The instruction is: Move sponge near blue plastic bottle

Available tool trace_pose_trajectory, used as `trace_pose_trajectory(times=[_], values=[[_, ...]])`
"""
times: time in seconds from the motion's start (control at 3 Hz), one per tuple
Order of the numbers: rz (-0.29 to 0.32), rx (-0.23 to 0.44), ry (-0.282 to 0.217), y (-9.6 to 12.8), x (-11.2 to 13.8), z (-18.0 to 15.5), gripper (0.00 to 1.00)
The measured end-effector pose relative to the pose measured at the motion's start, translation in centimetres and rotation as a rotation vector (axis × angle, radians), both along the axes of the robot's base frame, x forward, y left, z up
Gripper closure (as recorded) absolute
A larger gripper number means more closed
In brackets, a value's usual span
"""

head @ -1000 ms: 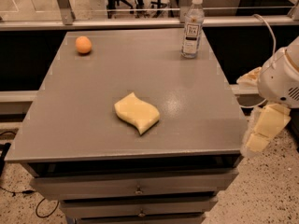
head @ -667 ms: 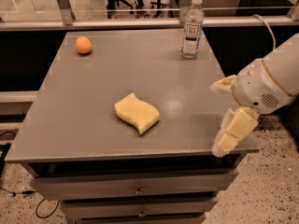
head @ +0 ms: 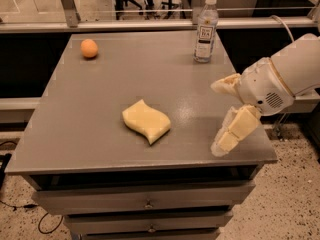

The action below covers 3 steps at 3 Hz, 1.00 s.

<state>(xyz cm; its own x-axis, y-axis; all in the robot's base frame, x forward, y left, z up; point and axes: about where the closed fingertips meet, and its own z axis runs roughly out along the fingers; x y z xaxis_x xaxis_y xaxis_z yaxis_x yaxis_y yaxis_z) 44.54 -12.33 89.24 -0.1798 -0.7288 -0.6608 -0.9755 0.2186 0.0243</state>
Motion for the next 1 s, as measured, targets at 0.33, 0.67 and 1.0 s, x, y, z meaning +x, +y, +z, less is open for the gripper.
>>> trace_pose_trajectory(times=[0.33,0.67,1.0], values=[[0.066,0.065,-0.054,3.5,1.5,-0.5,0.00],[0.130,0.122,-0.101,7.3,3.2,-1.0,0.00],[0.166,0.173,-0.135,11.2,4.6,-2.8,0.00]])
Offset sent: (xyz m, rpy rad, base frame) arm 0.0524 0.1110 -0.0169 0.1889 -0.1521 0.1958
